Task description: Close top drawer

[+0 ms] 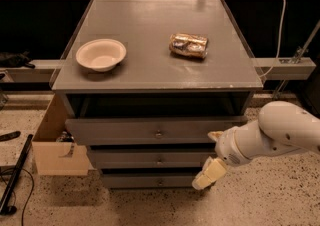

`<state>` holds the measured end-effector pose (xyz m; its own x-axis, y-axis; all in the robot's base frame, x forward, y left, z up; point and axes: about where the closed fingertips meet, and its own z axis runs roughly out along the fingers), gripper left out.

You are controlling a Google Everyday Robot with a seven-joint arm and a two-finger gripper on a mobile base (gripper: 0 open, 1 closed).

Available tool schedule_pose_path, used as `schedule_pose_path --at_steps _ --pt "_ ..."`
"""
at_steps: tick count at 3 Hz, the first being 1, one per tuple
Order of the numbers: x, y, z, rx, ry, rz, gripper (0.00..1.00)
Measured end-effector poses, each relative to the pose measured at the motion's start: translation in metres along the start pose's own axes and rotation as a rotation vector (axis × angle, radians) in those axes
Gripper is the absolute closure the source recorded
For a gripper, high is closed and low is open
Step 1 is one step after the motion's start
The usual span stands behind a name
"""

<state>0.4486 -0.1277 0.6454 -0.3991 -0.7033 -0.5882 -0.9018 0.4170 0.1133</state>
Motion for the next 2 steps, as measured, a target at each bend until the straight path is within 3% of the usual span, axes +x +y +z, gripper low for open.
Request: schedule_pose_path --at_steps 2 --pt "-0.039 -0.045 0.021 0.008 0.023 0.006 0.0"
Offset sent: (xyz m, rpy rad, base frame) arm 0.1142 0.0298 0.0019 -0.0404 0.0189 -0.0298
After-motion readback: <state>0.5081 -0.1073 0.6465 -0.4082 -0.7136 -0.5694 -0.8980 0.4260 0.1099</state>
